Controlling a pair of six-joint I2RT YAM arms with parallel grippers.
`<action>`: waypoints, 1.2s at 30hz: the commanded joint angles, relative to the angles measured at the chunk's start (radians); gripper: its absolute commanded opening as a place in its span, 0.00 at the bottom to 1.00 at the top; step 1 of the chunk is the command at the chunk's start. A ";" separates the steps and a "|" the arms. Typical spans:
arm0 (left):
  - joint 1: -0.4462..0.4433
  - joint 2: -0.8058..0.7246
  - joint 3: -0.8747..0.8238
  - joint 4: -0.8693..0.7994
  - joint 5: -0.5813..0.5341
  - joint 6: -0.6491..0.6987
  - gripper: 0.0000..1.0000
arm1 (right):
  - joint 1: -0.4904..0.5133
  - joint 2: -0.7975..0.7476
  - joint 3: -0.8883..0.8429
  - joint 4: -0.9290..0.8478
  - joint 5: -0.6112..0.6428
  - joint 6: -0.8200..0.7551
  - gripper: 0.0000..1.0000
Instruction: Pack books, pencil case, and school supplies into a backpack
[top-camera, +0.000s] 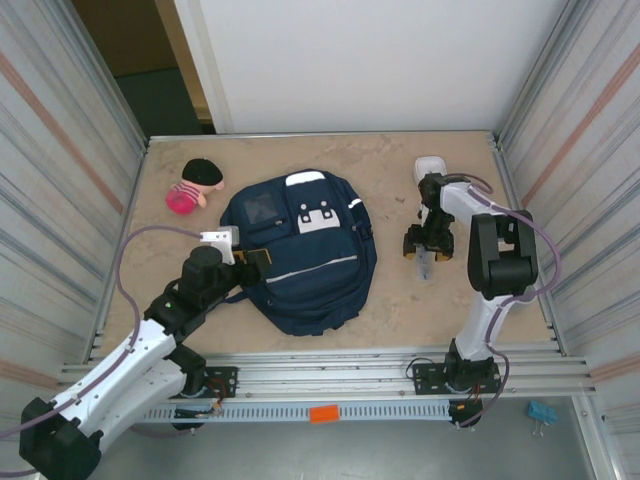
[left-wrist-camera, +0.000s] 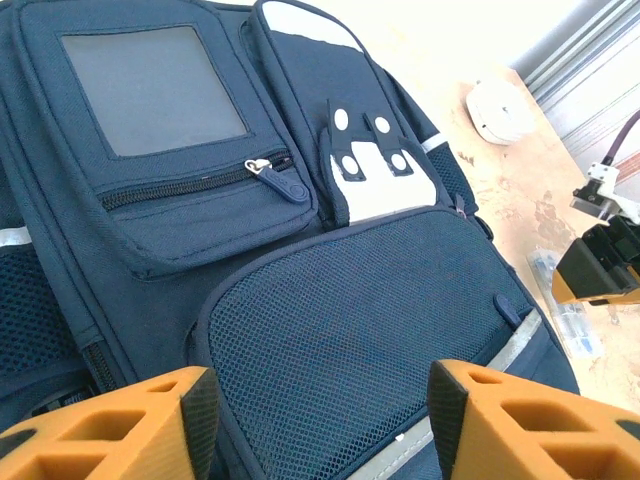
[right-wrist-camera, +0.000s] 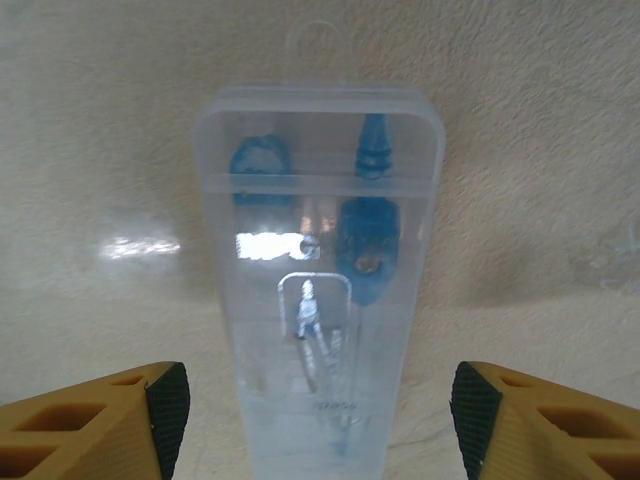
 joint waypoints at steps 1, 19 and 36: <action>0.004 0.001 0.008 -0.016 -0.009 -0.001 0.59 | -0.008 0.041 0.040 -0.020 0.036 -0.057 0.70; -0.013 0.050 0.129 -0.111 0.033 0.088 0.60 | -0.031 -0.129 -0.061 0.133 -0.193 0.034 0.46; -0.275 0.296 0.273 -0.178 0.005 0.552 0.80 | 0.062 -0.713 -0.575 0.703 -0.532 0.526 0.39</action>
